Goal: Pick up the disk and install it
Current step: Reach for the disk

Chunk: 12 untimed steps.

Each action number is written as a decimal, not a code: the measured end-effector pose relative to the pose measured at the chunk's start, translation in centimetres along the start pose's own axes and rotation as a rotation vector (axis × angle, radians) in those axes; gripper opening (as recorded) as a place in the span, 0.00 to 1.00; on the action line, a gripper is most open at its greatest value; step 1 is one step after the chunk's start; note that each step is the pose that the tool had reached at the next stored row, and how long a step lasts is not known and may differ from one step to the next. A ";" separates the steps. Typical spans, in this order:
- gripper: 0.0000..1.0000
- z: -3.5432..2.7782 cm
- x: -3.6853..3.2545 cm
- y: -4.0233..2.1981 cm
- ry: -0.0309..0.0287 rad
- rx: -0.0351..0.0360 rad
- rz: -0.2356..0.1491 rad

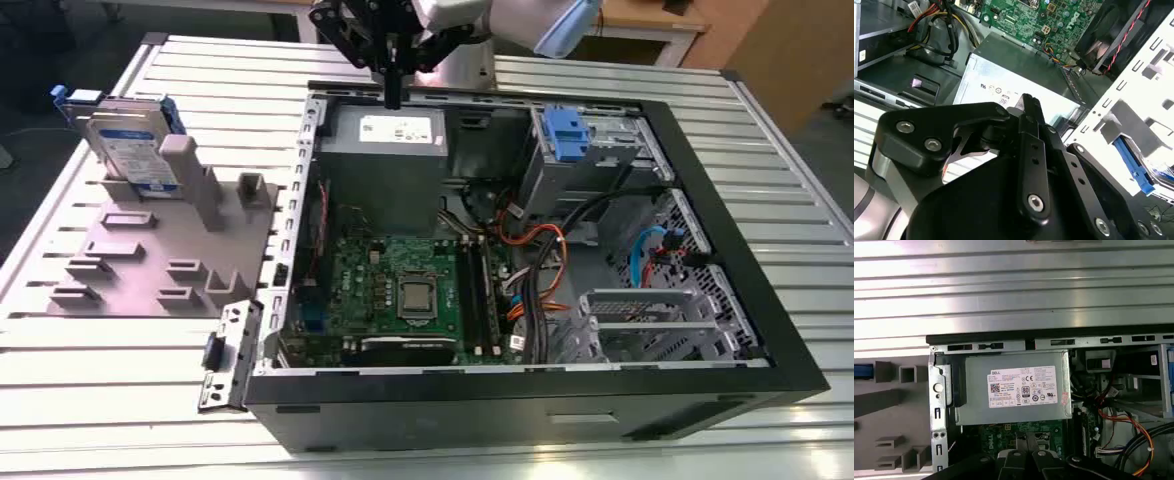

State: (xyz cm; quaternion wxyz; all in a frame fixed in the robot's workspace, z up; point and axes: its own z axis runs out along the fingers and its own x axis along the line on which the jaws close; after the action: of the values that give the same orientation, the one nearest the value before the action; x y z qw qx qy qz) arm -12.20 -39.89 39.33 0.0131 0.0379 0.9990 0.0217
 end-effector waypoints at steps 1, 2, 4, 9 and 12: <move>0.11 0.00 0.00 0.00 0.0000 0.0000 0.000; 0.11 0.00 0.00 0.00 0.0000 0.0000 0.000; 0.11 0.00 0.00 0.00 0.0000 0.0000 0.000; 0.11 -0.01 0.27 -0.02 0.0000 0.0000 0.000; 0.11 -0.01 0.38 -0.02 0.0000 0.0000 0.000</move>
State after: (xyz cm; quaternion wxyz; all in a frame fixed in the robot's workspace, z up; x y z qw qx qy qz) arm -12.58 -39.89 39.33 0.0131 0.0378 0.9990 0.0217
